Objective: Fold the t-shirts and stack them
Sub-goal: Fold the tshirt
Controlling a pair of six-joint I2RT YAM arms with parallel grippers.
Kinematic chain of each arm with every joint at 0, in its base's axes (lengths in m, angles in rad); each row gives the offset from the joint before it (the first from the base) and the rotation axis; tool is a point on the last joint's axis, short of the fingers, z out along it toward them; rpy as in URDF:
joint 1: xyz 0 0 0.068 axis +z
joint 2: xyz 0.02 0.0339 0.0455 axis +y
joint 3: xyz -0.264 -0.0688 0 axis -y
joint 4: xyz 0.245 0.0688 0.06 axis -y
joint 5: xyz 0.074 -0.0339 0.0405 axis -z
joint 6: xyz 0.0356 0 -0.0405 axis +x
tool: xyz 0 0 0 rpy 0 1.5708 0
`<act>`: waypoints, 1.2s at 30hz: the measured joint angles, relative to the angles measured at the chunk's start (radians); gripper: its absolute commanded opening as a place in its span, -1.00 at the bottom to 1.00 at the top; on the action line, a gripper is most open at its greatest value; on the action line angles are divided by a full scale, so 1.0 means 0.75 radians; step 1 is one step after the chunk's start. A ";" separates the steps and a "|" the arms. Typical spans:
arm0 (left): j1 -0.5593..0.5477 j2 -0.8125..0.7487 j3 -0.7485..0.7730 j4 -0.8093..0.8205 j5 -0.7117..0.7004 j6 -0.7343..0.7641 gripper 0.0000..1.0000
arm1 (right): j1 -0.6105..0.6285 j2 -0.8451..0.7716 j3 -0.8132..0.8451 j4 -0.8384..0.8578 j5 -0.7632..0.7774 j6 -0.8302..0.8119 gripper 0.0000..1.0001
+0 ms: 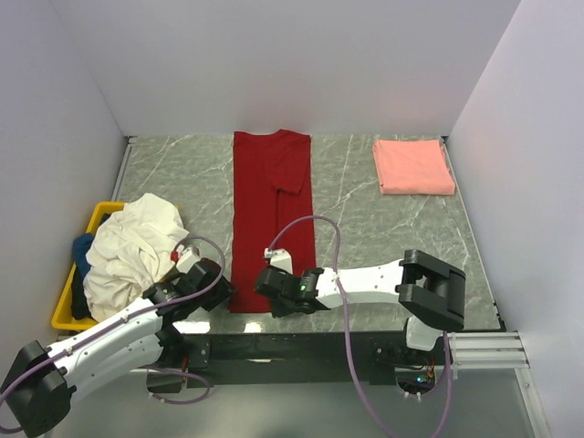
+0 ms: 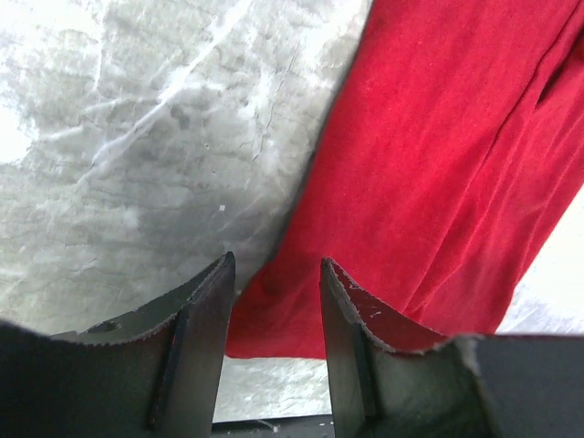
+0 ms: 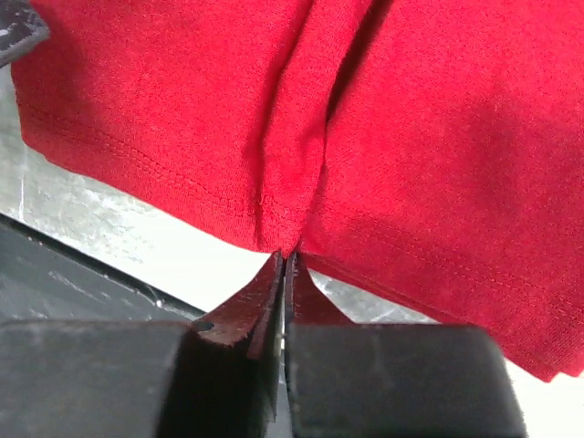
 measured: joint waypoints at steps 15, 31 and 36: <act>-0.009 -0.012 0.037 -0.128 0.042 0.031 -0.05 | -0.006 -0.154 -0.174 0.140 -0.101 0.060 -1.00; -0.015 0.111 0.035 -0.056 0.178 0.090 -0.50 | -0.039 -0.386 -0.292 0.161 -0.127 0.118 -0.22; -0.027 0.148 0.035 -0.019 0.222 0.111 -0.67 | -0.184 -0.626 -0.422 0.151 -0.144 0.120 -0.19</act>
